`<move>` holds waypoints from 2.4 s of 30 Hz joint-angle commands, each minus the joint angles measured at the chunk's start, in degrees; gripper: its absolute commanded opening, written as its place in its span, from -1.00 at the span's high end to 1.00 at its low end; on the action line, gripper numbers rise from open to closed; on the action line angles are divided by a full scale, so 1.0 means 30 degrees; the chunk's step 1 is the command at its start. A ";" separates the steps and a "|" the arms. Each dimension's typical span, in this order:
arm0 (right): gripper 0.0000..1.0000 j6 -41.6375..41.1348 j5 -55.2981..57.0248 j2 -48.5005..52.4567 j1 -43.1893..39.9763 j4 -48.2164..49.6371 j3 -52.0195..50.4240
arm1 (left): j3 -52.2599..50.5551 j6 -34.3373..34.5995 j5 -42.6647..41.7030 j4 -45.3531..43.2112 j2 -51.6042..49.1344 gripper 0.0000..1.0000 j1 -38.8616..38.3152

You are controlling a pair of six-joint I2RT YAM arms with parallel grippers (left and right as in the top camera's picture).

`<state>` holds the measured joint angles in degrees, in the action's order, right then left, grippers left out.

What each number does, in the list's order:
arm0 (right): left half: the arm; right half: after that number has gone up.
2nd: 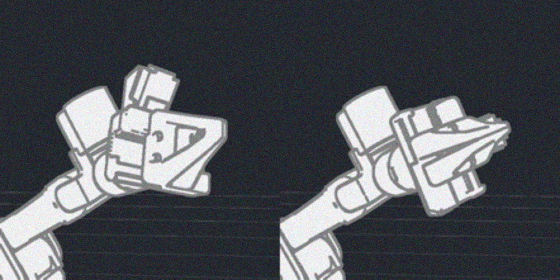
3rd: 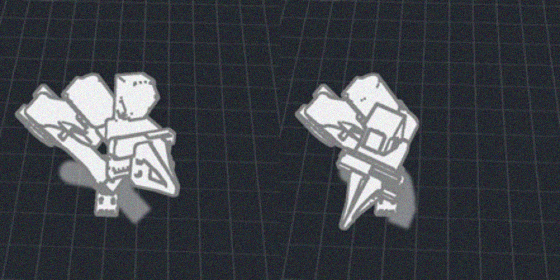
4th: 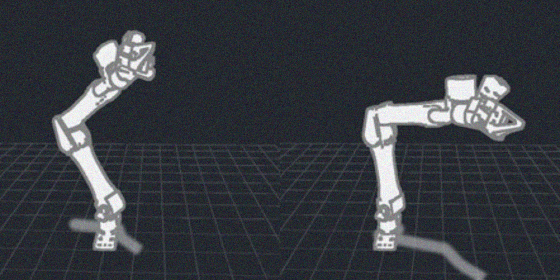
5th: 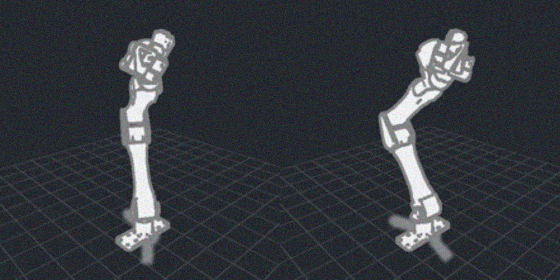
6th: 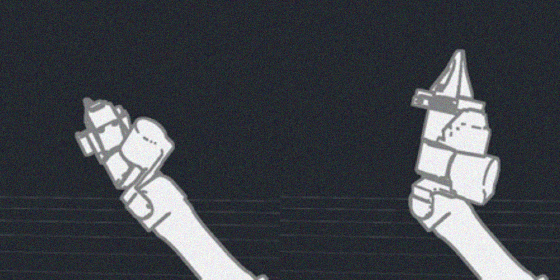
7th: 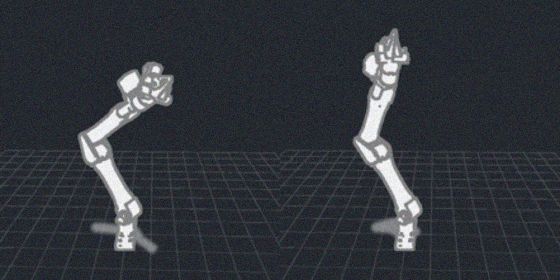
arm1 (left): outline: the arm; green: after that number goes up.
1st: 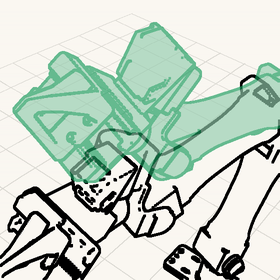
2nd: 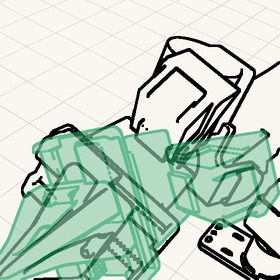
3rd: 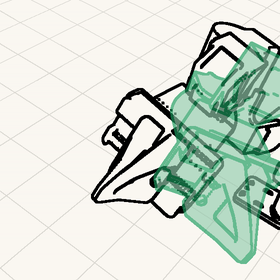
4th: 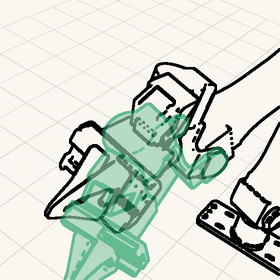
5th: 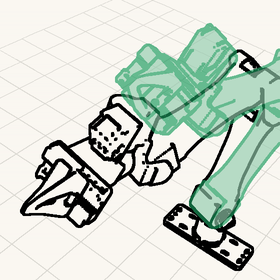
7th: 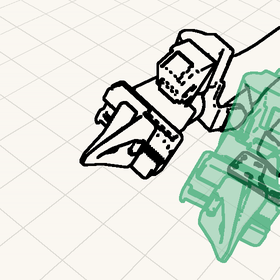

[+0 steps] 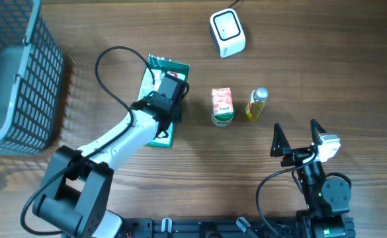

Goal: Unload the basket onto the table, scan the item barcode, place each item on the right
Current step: 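Lower the green packets with the left gripper onto the table left of the pack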

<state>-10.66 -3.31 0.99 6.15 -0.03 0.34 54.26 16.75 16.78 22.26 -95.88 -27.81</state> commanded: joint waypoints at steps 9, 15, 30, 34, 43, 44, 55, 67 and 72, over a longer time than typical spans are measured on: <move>-0.99 -0.0007 0.0233 -0.0117 -0.0095 0.0044 -0.0015 | 0.0153 0.0073 -0.1311 0.0277 0.0197 -1.00 0.0109; -1.00 0.0000 0.0233 -0.0117 -0.0095 0.0051 -0.0015 | 0.1086 0.0080 -0.2331 0.0634 0.2543 -0.94 0.1588; -1.00 -0.0007 0.0233 -0.0117 -0.0095 0.0044 -0.0015 | 0.0984 0.0175 -0.4794 0.3045 0.1341 0.92 0.2623; -0.99 0.0000 0.0233 -0.0117 -0.0095 0.0051 -0.0015 | 0.0991 0.0219 -0.4801 0.2965 0.1341 0.92 0.3271; -0.99 0.0007 0.0233 -0.0117 -0.0095 0.0051 -0.0015 | 0.0270 0.0219 -0.4779 0.3147 0.0612 0.88 0.3330; -0.99 -0.0007 0.0226 -0.0117 -0.0095 0.0044 -0.0015 | 0.0197 0.0219 -0.4779 0.3089 0.0372 0.87 0.3330; -0.99 -0.0007 0.0233 -0.0117 -0.0095 0.0044 -0.0015 | 0.0182 0.0204 -0.4830 0.2477 -0.1545 0.35 0.3330; -0.99 0.0000 0.0233 -0.0117 -0.0095 0.0044 -0.0015 | 0.1698 0.0211 -0.4838 0.4554 0.3570 0.47 0.3417; -0.99 0.0000 0.0233 -0.0117 -0.0095 0.0044 -0.0015 | 0.1341 0.0146 -0.3912 0.5100 0.2310 0.47 0.3453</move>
<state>-10.66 -3.31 0.99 6.15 -0.03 0.34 59.20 17.26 2.13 37.30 -86.00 -17.91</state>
